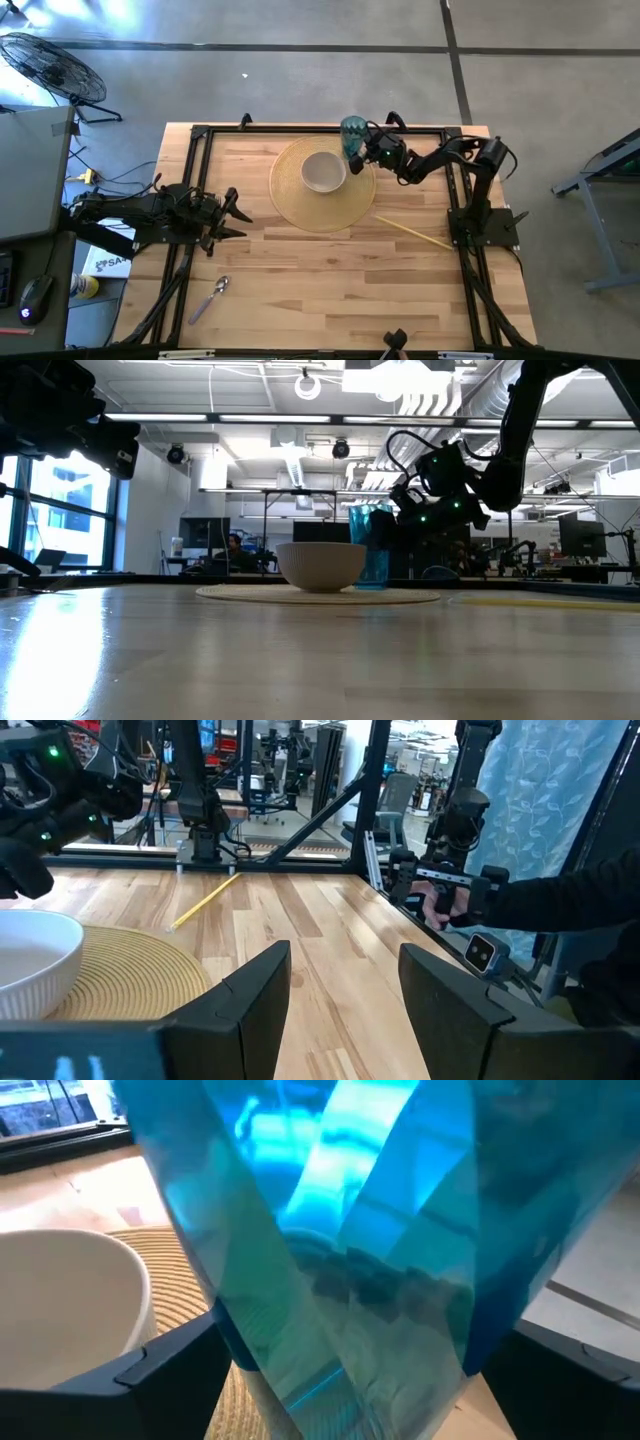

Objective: Pick & Place Utensil
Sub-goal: Put the blue cup into the top right of the white bowl on the brown mat, then put the yellow straw into the blue cup on the brown mat

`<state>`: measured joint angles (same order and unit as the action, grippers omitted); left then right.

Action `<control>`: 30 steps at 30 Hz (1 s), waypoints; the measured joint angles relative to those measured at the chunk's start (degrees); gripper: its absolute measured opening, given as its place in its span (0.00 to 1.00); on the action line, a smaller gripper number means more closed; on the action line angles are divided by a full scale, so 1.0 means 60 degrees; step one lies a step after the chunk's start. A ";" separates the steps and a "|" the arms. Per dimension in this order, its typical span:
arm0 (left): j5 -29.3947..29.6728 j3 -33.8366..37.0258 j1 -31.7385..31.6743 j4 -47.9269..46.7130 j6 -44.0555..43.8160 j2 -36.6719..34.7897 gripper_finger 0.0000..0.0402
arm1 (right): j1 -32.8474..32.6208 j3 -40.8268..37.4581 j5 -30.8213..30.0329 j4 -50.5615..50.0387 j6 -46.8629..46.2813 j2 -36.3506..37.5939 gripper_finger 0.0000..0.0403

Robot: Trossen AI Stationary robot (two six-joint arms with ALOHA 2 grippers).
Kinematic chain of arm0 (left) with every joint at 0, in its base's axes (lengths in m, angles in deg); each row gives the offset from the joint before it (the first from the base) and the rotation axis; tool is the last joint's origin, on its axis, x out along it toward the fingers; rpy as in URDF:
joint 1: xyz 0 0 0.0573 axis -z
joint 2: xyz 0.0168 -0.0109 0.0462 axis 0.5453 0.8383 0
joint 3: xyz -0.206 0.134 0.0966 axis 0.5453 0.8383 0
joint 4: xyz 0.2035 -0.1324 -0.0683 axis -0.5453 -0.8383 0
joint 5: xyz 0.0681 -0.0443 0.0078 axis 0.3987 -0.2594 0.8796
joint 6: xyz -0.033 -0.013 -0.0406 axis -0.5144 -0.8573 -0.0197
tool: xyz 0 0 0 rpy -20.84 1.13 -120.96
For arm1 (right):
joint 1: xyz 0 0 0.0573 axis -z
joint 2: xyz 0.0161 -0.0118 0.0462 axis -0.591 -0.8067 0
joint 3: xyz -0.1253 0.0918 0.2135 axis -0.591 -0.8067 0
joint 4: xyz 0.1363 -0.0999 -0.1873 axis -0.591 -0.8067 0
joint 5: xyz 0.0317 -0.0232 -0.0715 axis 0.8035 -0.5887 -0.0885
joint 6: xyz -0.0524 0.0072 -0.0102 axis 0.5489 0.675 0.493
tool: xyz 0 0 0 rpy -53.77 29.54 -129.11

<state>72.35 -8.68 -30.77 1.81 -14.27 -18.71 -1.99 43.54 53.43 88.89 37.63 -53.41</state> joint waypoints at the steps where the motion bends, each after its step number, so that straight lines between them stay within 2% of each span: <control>1: -0.0002 0.0000 0.0001 0.0000 0.0001 0.0000 0.46 | 0.0000 0.0001 0.0009 -0.0074 0.0051 0.0000 0.96; 19: -0.0005 0.0000 0.0001 0.0000 0.0000 0.0002 0.46 | 0.0000 -0.0005 0.0012 -0.1595 0.0377 0.0213 0.99; 30: -0.0039 0.0000 0.0001 0.0000 0.0000 0.0000 0.46 | -0.0298 -0.0013 -0.0051 -0.5301 0.0489 0.2048 0.99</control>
<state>72.12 -8.68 -30.76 1.81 -14.27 -18.71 -3.78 43.46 53.13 57.08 40.56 -41.13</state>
